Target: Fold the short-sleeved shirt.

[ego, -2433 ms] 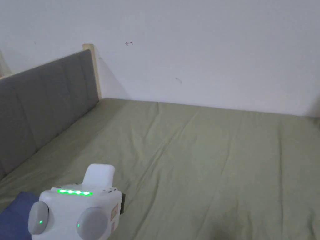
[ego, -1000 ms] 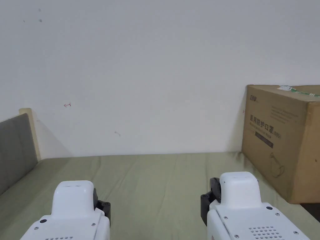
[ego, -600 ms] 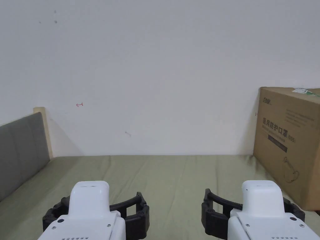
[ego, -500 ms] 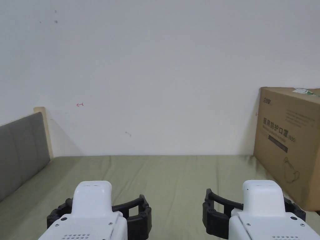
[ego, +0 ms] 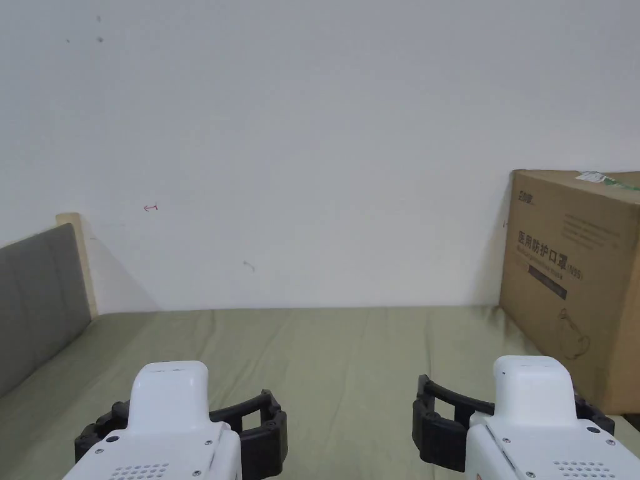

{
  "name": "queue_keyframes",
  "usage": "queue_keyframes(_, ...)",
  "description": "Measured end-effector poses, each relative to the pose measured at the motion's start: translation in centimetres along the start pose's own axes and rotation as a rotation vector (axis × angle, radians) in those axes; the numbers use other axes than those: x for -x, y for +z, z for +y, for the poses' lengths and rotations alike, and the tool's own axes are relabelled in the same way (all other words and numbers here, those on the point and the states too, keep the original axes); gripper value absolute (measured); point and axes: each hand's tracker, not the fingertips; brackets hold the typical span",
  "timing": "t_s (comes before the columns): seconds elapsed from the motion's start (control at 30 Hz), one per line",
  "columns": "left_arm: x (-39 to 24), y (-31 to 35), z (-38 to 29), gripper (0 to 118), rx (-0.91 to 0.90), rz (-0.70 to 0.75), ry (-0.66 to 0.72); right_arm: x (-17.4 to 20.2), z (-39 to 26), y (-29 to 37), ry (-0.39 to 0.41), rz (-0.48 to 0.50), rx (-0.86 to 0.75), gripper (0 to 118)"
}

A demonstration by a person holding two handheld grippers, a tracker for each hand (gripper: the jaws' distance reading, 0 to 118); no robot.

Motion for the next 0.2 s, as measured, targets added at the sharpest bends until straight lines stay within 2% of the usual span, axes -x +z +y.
queue_keyframes(0.2, -0.11, -0.24, 0.06, 112, -0.006, 0.000, -0.012, 0.37, -0.13, -0.15, 0.014, 0.009, 0.004, 105)
